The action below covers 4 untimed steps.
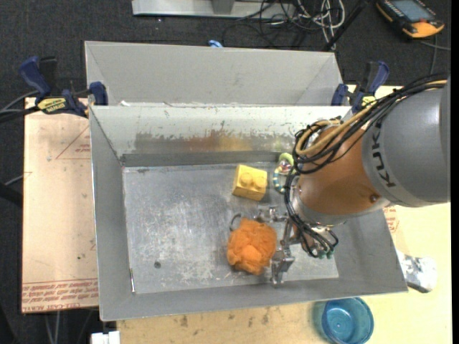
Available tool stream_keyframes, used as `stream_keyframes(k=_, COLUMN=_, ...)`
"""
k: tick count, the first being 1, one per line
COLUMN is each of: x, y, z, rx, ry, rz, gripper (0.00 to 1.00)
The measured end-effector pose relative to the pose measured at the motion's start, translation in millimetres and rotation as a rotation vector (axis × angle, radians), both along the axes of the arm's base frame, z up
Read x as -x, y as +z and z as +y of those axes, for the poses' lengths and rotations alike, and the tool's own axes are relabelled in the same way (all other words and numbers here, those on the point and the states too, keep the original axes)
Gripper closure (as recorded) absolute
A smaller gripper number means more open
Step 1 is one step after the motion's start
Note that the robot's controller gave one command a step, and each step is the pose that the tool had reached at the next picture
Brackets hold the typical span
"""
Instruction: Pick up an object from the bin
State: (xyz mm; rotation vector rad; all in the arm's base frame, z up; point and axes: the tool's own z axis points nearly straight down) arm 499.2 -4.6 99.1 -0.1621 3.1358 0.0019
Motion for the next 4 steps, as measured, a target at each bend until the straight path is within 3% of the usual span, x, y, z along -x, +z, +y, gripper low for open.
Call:
stream_keyframes(k=1, x=-1.3, y=-18.0, z=26.7, rx=0.001, ry=0.234, rz=0.000, gripper=0.00)
stream_keyframes(k=2, x=-3.2, y=-27.5, z=71.8, rx=0.001, ry=0.117, rz=0.000, gripper=1.00)
stream_keyframes(k=4, x=-2.2, y=-24.2, z=71.7, rx=0.001, ry=0.117, rz=0.002, gripper=1.00)
